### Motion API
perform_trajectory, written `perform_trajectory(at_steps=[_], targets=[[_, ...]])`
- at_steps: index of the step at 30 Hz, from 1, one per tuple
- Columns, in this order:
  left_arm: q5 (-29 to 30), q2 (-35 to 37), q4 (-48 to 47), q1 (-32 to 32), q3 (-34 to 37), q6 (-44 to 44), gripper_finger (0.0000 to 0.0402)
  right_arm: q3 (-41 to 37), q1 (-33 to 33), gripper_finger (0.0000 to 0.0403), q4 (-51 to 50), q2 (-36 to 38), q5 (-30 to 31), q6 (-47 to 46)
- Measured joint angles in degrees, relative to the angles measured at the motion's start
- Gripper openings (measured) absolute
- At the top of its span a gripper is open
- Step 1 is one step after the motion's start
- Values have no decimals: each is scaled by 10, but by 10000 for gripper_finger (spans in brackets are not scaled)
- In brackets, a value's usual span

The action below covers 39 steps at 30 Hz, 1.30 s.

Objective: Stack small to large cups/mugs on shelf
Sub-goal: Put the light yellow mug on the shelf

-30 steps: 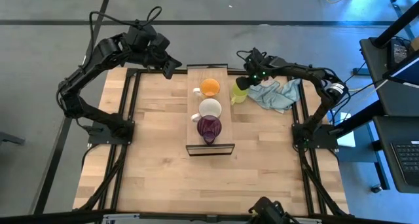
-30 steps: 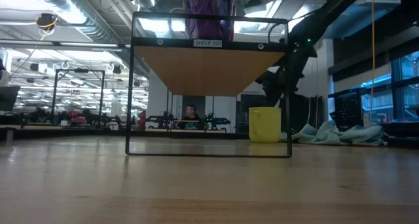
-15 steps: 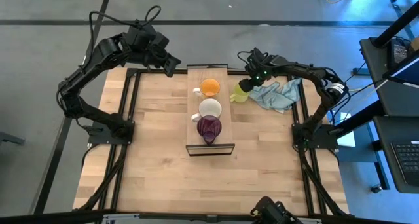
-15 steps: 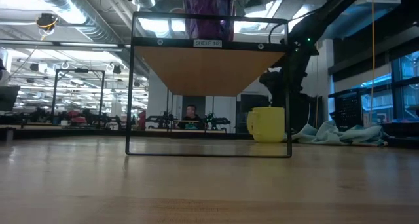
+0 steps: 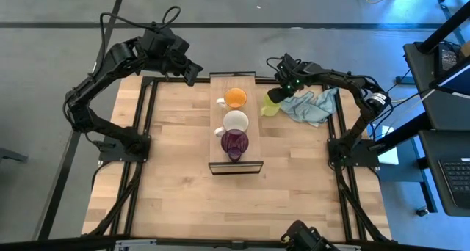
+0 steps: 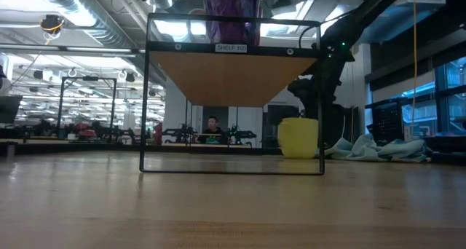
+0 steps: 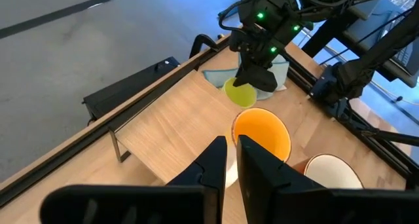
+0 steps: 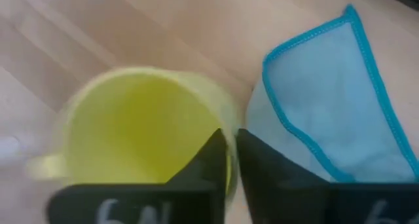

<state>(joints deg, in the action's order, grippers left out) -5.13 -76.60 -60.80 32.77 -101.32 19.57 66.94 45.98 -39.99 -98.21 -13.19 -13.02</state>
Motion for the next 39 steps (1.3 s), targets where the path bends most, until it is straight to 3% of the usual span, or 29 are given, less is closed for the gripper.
perform_trajectory(at_steps=[4,12,23,31,39], targets=[[0,0,0,0,0,0,31,3,0,11,-9,0,0,-2],[0,0,0,0,0,-2,31,87,0,15,-108,1,3,-15],[-1,0,-17,0,0,-22,31,339,-24,8,-348,2,155,-37],[-1,0,-17,-4,0,-56,31,494,-41,10,-336,-18,157,-105],[-1,0,-17,-21,0,-66,31,612,-72,10,-319,-121,137,-151]])
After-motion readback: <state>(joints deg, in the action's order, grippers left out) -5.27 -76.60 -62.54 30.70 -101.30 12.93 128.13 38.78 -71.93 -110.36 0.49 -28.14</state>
